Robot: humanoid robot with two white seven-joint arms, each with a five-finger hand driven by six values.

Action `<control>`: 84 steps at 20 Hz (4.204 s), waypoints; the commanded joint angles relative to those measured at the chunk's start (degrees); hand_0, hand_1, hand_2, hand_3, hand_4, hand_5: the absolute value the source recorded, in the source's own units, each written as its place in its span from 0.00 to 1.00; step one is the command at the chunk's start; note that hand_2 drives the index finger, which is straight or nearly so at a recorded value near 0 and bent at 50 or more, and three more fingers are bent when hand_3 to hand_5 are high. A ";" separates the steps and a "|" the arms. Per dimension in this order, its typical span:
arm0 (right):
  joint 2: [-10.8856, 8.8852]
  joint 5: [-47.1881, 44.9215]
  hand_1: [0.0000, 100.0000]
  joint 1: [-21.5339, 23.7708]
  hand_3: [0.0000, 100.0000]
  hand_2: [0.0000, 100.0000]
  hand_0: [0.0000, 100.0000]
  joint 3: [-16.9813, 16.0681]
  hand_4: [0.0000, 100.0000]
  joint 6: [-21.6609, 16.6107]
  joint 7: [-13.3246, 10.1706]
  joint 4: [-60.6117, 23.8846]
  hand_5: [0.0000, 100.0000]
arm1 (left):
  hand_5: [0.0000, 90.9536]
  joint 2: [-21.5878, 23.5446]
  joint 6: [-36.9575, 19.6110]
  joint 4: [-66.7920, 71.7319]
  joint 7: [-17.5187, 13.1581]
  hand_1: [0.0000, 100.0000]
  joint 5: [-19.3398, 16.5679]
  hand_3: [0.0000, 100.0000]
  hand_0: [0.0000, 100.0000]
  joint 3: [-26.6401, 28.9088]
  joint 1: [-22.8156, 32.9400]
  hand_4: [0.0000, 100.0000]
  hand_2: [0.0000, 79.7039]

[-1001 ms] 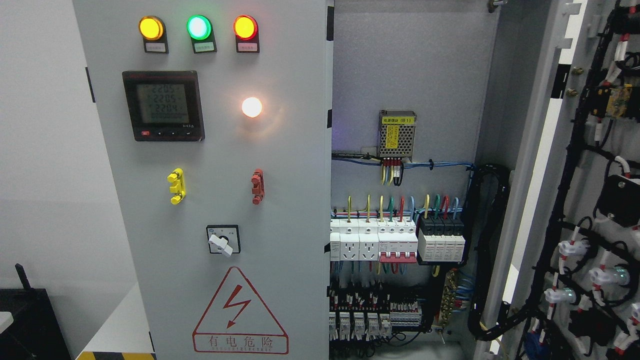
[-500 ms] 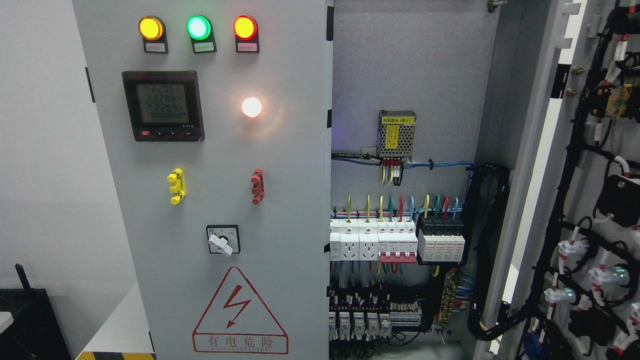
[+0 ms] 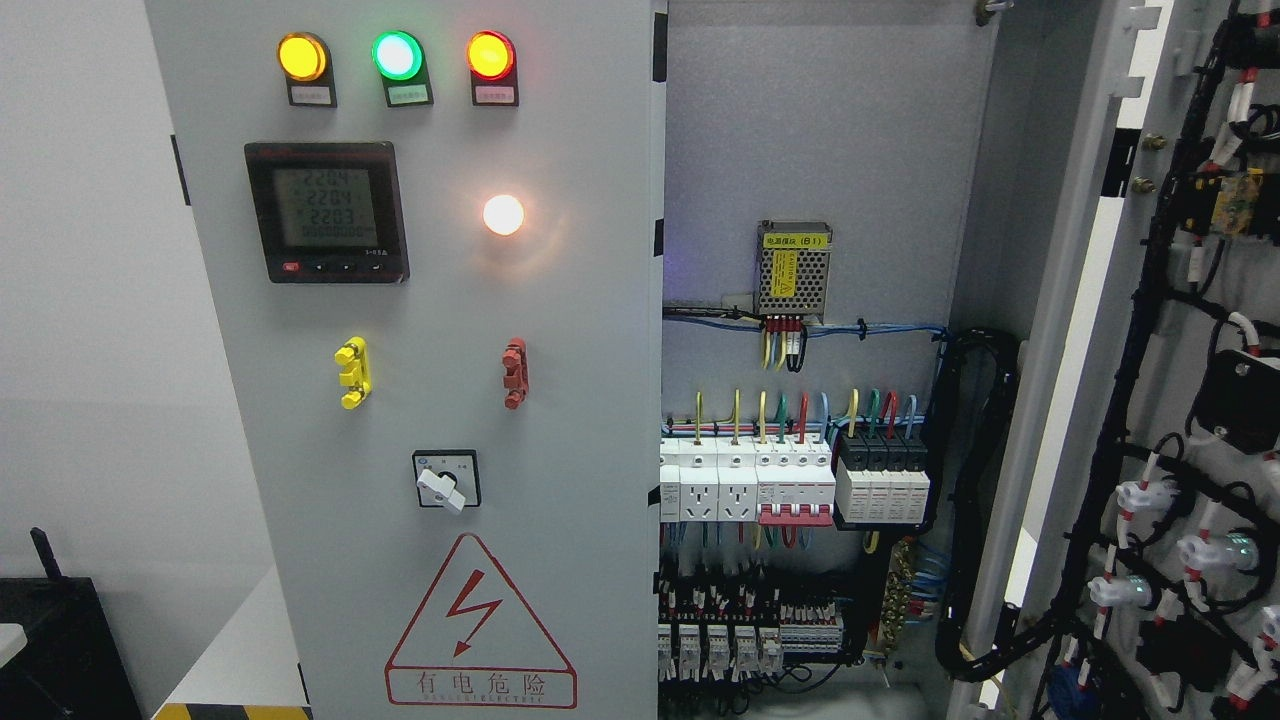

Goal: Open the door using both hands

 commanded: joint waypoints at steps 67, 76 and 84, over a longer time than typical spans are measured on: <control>-9.93 -6.25 0.39 -17.20 0.00 0.00 0.12 14.99 0.00 -12.71 4.34 -74.45 0.00 | 0.00 -2.56 -0.69 1.52 -0.18 0.39 2.70 0.00 0.12 1.00 -1.43 0.00 0.00; -7.99 -9.13 0.39 -25.90 0.00 0.00 0.12 15.16 0.00 -7.69 6.01 -69.71 0.00 | 0.00 -2.56 -0.69 1.52 -0.18 0.39 2.70 0.00 0.12 1.00 -1.43 0.00 0.00; -7.99 -13.81 0.39 -30.30 0.00 0.00 0.12 15.25 0.00 -5.23 7.06 -64.61 0.00 | 0.00 -2.56 -0.69 1.52 -0.18 0.39 2.70 0.00 0.12 1.00 -1.43 0.00 0.00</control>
